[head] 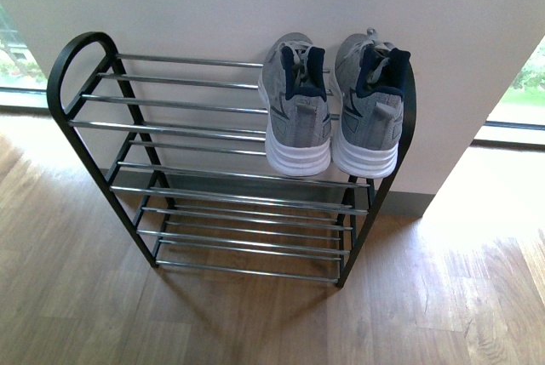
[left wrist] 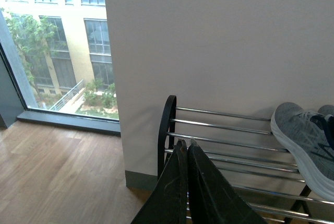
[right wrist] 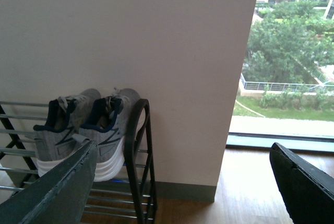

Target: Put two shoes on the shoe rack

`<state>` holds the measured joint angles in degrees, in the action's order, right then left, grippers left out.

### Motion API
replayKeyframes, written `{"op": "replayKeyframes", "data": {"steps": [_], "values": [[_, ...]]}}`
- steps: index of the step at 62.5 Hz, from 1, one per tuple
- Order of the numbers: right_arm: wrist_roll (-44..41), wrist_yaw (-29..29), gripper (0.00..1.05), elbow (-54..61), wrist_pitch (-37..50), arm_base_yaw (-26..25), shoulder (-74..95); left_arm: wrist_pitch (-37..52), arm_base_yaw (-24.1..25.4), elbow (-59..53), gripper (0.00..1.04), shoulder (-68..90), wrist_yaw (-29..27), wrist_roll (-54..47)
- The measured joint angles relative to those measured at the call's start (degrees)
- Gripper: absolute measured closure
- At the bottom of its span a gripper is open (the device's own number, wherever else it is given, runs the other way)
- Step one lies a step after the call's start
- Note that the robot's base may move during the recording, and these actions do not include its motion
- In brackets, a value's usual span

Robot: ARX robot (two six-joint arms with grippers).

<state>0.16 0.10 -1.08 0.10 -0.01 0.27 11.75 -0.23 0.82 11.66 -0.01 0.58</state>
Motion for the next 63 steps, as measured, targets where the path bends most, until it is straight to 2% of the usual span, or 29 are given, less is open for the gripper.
{"op": "replayKeyframes", "data": {"steps": [6, 12, 41, 45, 50, 63], "values": [[0.0, 0.0, 0.09, 0.0, 0.0, 0.0, 0.0, -2.2, 0.0, 0.0, 1.04, -2.2, 0.0, 0.0], [0.0, 0.0, 0.09, 0.0, 0.0, 0.0, 0.0, -11.0, 0.0, 0.0, 1.04, -9.3, 0.0, 0.0], [0.0, -0.1, 0.09, 0.0, 0.0, 0.0, 0.0, -11.8, 0.1, 0.0, 1.04, -10.7, 0.0, 0.0], [0.0, -0.1, 0.09, 0.0, 0.0, 0.0, 0.0, -11.8, 0.1, 0.0, 0.95, -10.7, 0.0, 0.0], [0.0, -0.1, 0.09, 0.0, 0.0, 0.0, 0.0, -11.8, 0.1, 0.0, 0.77, -10.7, 0.0, 0.0], [0.0, -0.1, 0.09, 0.0, 0.0, 0.0, 0.0, -11.8, 0.1, 0.0, 0.44, -10.7, 0.0, 0.0]]}}
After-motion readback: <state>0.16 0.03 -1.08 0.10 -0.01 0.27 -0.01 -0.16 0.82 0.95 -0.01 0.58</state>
